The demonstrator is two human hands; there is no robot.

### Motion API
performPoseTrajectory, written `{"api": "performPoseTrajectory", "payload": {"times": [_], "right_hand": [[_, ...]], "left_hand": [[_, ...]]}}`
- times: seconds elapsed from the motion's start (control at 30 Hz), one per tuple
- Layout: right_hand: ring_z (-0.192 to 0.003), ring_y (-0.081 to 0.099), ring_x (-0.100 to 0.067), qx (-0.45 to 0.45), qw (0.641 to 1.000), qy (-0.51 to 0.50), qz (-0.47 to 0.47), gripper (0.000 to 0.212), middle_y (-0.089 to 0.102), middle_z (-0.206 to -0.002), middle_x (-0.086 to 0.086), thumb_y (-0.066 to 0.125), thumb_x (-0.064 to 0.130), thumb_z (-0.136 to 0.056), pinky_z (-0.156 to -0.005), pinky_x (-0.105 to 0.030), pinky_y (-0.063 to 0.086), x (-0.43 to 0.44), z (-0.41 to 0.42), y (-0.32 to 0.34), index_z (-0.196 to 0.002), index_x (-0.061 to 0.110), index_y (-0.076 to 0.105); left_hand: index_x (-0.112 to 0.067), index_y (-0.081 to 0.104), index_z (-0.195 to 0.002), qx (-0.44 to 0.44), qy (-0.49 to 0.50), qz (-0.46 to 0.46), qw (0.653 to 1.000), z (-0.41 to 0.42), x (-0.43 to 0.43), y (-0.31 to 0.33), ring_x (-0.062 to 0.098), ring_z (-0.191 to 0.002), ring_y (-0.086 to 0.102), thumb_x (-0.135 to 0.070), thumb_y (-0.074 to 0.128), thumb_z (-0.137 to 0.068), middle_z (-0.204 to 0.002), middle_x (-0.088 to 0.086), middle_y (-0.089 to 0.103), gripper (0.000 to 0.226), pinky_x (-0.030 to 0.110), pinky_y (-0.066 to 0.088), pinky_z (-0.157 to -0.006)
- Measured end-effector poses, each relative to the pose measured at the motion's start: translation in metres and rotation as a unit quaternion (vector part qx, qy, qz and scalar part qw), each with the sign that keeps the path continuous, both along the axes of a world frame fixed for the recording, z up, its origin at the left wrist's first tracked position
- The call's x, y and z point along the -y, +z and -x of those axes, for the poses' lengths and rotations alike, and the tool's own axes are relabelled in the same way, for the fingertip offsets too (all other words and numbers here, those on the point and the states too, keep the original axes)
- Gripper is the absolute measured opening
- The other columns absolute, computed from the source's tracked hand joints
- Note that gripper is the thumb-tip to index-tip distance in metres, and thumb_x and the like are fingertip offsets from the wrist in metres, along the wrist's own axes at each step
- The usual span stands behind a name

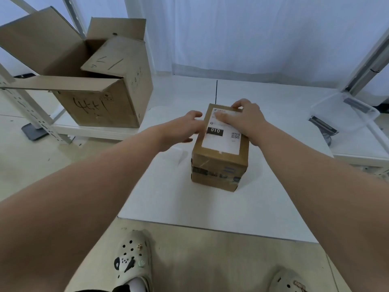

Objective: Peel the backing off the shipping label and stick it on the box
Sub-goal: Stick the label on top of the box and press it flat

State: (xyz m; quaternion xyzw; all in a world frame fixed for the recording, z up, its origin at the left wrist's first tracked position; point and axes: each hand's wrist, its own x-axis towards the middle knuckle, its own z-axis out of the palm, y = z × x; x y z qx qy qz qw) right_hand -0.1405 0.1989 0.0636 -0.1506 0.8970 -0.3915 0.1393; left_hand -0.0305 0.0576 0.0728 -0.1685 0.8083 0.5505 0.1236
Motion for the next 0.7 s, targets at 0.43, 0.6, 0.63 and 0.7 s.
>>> {"api": "performPoseTrajectory", "payload": {"times": [0.43, 0.6, 0.63, 0.7], "right_hand": [[-0.092, 0.066, -0.026, 0.105, 0.971, -0.103, 0.188, 0.024, 0.061, -0.108, -0.006, 0.057, 0.038, -0.088, -0.077, -0.043, 0.058, -0.012, -0.007, -0.018, -0.102, 0.022, 0.047], [-0.099, 0.064, -0.027, 0.099, 0.975, -0.098, 0.173, 0.016, 0.063, -0.109, -0.006, 0.042, 0.035, -0.096, -0.086, -0.046, 0.055, -0.01, -0.003, -0.015, -0.103, 0.024, 0.051], [-0.103, 0.063, -0.027, 0.095, 0.975, -0.097, 0.175, 0.02, 0.062, -0.113, -0.006, 0.039, 0.036, -0.097, -0.089, -0.045, 0.054, -0.01, -0.004, -0.015, -0.108, 0.024, 0.051], [-0.117, 0.056, -0.026, 0.084, 0.975, -0.104, 0.175, 0.038, 0.056, -0.13, -0.005, 0.033, 0.04, -0.098, -0.099, -0.045, 0.047, -0.011, -0.006, -0.014, -0.131, 0.025, 0.045]], "left_hand": [[-0.022, 0.043, -0.117, -0.126, 0.206, 0.002, 0.97, 0.039, -0.03, -0.017, 0.015, -0.073, 0.064, -0.037, 0.063, -0.087, -0.093, -0.003, 0.055, 0.04, 0.023, 0.054, -0.051], [-0.02, 0.051, -0.107, -0.144, 0.251, 0.075, 0.954, 0.045, -0.031, -0.022, 0.02, -0.086, 0.062, -0.032, 0.045, -0.094, -0.099, 0.001, 0.06, 0.018, 0.034, 0.053, -0.077], [-0.02, 0.051, -0.106, -0.147, 0.258, 0.07, 0.952, 0.045, -0.032, -0.022, 0.021, -0.086, 0.061, -0.03, 0.042, -0.095, -0.097, 0.002, 0.06, 0.017, 0.034, 0.053, -0.077], [-0.021, 0.049, -0.112, -0.142, 0.274, 0.027, 0.951, 0.041, -0.033, -0.019, 0.019, -0.08, 0.059, -0.029, 0.036, -0.098, -0.09, -0.001, 0.059, 0.021, 0.031, 0.049, -0.068]]}}
